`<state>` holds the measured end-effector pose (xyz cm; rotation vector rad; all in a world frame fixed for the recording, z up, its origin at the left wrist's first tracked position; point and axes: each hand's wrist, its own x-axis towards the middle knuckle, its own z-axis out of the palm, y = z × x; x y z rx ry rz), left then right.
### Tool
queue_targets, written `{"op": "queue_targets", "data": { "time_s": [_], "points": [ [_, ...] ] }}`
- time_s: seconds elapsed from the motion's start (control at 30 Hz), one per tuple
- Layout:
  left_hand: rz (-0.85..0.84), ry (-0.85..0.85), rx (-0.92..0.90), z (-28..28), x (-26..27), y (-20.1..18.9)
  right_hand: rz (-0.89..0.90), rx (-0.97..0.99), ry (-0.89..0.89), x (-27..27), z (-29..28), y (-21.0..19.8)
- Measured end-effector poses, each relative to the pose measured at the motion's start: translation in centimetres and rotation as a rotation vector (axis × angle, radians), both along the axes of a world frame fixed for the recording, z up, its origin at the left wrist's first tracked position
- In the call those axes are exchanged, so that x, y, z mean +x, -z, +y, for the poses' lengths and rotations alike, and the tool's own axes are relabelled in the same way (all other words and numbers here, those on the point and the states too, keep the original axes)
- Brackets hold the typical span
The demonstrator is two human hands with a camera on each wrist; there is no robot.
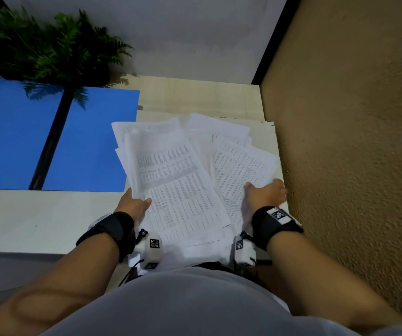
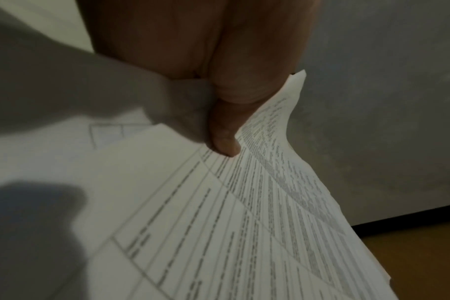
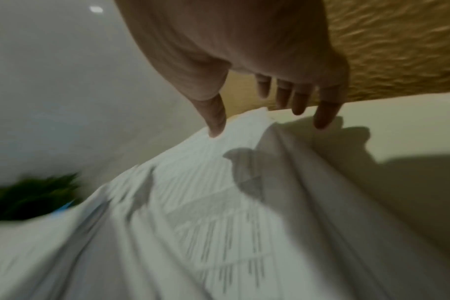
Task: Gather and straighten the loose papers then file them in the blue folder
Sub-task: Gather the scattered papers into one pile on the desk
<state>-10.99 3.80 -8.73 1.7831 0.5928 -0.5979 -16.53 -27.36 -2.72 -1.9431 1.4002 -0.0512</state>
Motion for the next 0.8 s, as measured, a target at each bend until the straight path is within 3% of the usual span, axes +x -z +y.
{"op": "queue_targets", "data": {
  "time_s": [0.07, 0.13, 0.2, 0.27, 0.37, 0.53, 0.67, 0.73, 0.8],
  "points": [
    [0.011, 0.006, -0.020, 0.3, -0.1, 0.7, -0.021, 0.173, 0.168, -0.1, -1.5, 0.3],
    [0.016, 0.004, -0.038, 0.4, 0.2, 1.6, -0.223, 0.457, 0.223, -0.3, -1.7, 1.1],
    [0.021, 0.006, -0.065, 0.4, 0.3, 2.3, -0.284, 0.662, 0.102, -0.7, -1.1, 1.6],
    [0.014, 0.006, -0.073, 0.3, 0.2, 2.3, -0.231, 0.698, -0.005, -0.8, -0.6, 1.5],
    [0.001, 0.008, -0.025, -0.2, 0.0, 1.2, -0.224, 0.552, -0.045, -0.5, -0.6, 1.2],
    [-0.001, 0.007, -0.065, -0.1, -0.1, 1.3, -0.355, 0.260, -0.021, 0.4, -2.1, -2.6],
    [-0.005, 0.003, -0.102, -0.2, -0.2, 1.4, -0.389, -0.074, -0.060, 0.9, -4.4, -9.1],
    [-0.014, 0.024, -0.108, -0.3, -0.3, 1.1, -0.517, -0.234, -0.097, 1.0, -5.1, -13.4],
    [-0.017, 0.048, -0.097, -0.4, -0.4, 0.7, -0.746, -0.215, -0.114, 0.9, -4.8, -17.2]
  ]
}}
